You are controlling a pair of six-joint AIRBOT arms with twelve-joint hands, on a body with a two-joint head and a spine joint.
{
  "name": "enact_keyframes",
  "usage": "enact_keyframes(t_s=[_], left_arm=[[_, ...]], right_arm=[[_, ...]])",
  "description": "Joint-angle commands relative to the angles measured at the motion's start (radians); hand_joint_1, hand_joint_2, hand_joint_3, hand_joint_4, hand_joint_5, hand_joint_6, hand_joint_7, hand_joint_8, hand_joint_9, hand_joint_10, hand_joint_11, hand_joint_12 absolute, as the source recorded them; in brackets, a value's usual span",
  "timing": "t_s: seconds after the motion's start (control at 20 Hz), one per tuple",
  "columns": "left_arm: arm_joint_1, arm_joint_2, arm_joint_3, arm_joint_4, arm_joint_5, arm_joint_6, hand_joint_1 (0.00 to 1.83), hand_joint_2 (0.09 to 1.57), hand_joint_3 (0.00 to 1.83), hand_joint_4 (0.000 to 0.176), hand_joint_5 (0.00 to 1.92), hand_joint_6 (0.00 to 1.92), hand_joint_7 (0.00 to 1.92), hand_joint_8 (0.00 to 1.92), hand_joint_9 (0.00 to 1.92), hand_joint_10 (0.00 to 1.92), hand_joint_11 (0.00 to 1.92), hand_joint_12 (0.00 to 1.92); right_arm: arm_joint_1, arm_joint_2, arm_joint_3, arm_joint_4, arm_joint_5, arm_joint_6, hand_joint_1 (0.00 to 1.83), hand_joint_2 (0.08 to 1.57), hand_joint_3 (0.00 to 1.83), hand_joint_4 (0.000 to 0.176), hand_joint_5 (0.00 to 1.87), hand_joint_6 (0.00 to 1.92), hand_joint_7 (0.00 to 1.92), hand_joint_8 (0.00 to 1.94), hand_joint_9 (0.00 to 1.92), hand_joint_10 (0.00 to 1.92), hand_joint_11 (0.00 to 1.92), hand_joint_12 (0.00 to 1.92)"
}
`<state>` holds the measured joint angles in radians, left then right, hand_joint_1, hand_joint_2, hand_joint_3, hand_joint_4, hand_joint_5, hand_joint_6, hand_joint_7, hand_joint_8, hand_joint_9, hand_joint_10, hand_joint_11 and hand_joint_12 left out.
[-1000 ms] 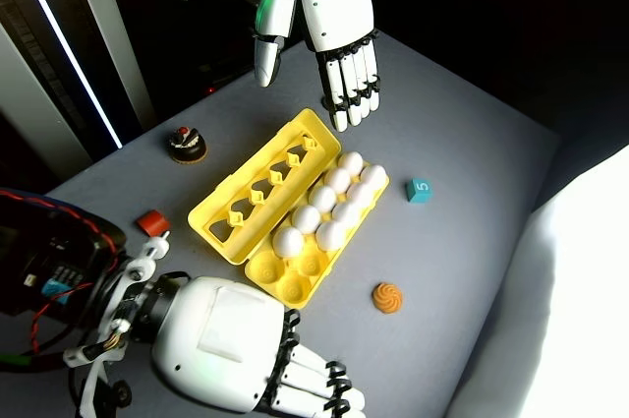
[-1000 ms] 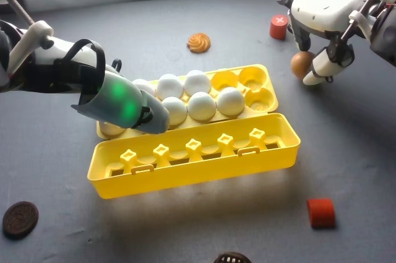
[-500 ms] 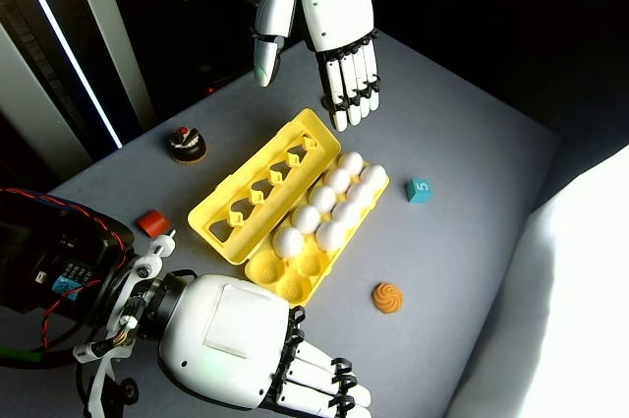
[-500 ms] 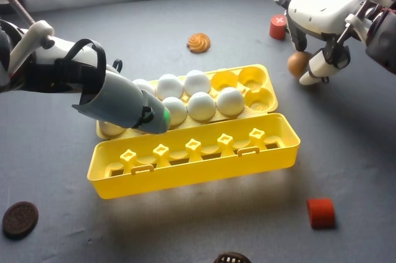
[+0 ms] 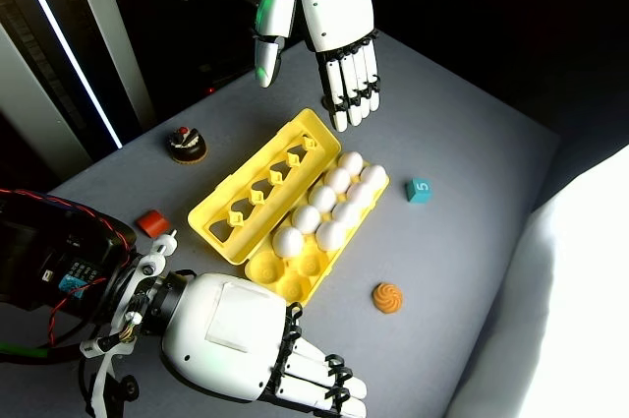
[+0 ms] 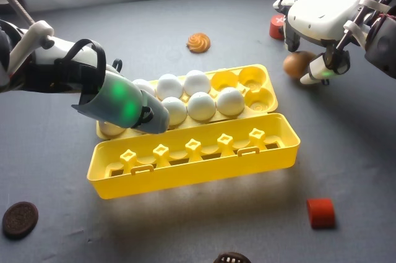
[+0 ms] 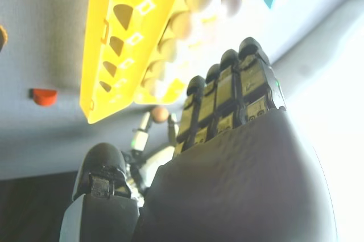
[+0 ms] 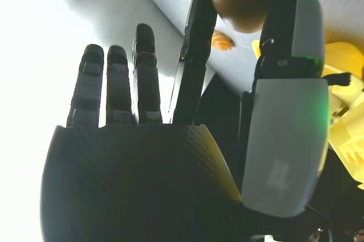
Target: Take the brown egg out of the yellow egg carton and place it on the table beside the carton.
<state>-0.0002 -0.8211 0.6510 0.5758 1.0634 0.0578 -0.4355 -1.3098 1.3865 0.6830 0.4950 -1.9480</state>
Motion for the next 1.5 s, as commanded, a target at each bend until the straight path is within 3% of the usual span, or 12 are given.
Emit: enact_keyframes(t_s=[0.0,0.15,0.55,0.65,0.7,0.85,0.9,1.0,1.1,1.15,1.2,1.45], left_arm=[[-0.006,-0.002,-0.003,0.051,-0.033,-0.001,0.0,1.2,0.01,0.0,0.07,0.01,0.04,0.01,0.0,0.0,0.0,0.0],[-0.006,-0.002,-0.003,0.051,-0.033,-0.001,0.0,1.18,0.0,0.0,0.05,0.0,0.01,0.0,0.0,0.0,0.0,0.0],[-0.006,-0.002,-0.003,0.051,-0.033,-0.001,0.0,1.18,0.0,0.0,0.03,0.0,0.0,0.0,0.0,0.0,0.0,0.0],[-0.006,-0.002,-0.003,0.051,-0.033,-0.001,0.0,1.18,0.0,0.0,0.06,0.0,0.02,0.0,0.0,0.0,0.0,0.0],[-0.007,-0.002,-0.003,0.051,-0.033,-0.002,0.0,1.18,0.0,0.0,0.08,0.01,0.04,0.01,0.0,0.0,0.0,0.0],[-0.007,-0.002,-0.003,0.058,-0.033,-0.006,0.0,1.17,0.0,0.0,0.05,0.0,0.01,0.0,0.0,0.0,0.0,0.0],[-0.007,-0.002,-0.002,0.062,-0.033,-0.009,0.0,1.18,0.0,0.0,0.04,0.0,0.0,0.0,0.0,0.0,0.0,0.0],[-0.009,-0.002,-0.002,0.066,-0.034,-0.01,0.0,1.18,0.0,0.0,0.05,0.0,0.01,0.0,0.0,0.0,0.0,0.0],[-0.01,-0.002,-0.001,0.068,-0.034,-0.01,0.0,1.17,0.0,0.0,0.05,0.0,0.02,0.01,0.0,0.0,0.0,0.0],[-0.009,-0.002,-0.001,0.068,-0.033,-0.01,0.0,1.17,0.0,0.0,0.05,0.0,0.02,0.0,0.0,0.0,0.0,0.0],[-0.009,-0.002,-0.001,0.068,-0.033,-0.01,0.0,1.18,0.0,0.0,0.07,0.01,0.03,0.01,0.0,0.0,0.0,0.0],[-0.01,-0.002,-0.001,0.072,-0.033,-0.012,0.0,1.18,0.0,0.0,0.07,0.01,0.03,0.01,0.0,0.0,0.0,0.0]], right_arm=[[0.012,0.012,0.005,-0.029,0.098,-0.004,1.01,0.8,0.0,0.071,1.0,0.01,0.33,0.01,0.01,0.0,0.0,0.0],[0.027,0.021,0.005,-0.029,0.098,-0.004,0.9,0.82,0.0,0.121,0.92,0.0,0.27,0.0,0.0,0.0,0.0,0.0],[0.087,0.182,-0.181,0.011,0.058,-0.139,0.84,0.79,0.0,0.063,0.93,0.02,0.14,0.01,0.0,0.0,0.0,0.0],[0.09,0.234,-0.242,0.02,0.059,-0.171,0.81,0.77,0.0,0.09,0.93,0.02,0.18,0.02,0.01,0.01,0.0,0.0],[0.092,0.281,-0.289,0.041,0.081,-0.171,0.7,0.82,0.01,0.16,0.9,0.0,0.12,0.0,0.0,0.0,0.0,0.0],[0.086,0.387,-0.391,0.083,0.117,-0.17,0.65,0.83,0.01,0.175,0.93,0.01,0.18,0.01,0.03,0.01,0.0,0.0],[0.076,0.423,-0.426,0.084,0.125,-0.17,0.66,0.84,0.0,0.155,0.96,0.01,0.33,0.02,0.1,0.02,0.0,0.0],[0.062,0.48,-0.481,0.084,0.132,-0.169,0.72,0.81,0.0,0.042,1.15,0.03,0.82,0.06,0.45,0.05,0.0,0.29],[0.052,0.566,-0.562,0.086,0.137,-0.167,0.65,0.78,0.01,0.0,0.73,1.28,0.67,1.27,0.49,1.22,0.05,1.52],[0.052,0.591,-0.585,0.087,0.139,-0.165,0.64,0.78,0.01,0.0,0.64,1.52,0.58,1.55,0.41,1.54,0.03,1.77],[0.052,0.633,-0.621,0.094,0.139,-0.165,0.69,0.73,0.0,0.0,0.86,1.84,0.78,1.86,0.64,1.84,0.51,1.89],[0.051,0.784,-0.739,0.113,0.141,-0.146,0.77,1.25,0.05,0.0,1.63,1.92,1.66,1.94,1.66,1.92,1.74,1.92]])
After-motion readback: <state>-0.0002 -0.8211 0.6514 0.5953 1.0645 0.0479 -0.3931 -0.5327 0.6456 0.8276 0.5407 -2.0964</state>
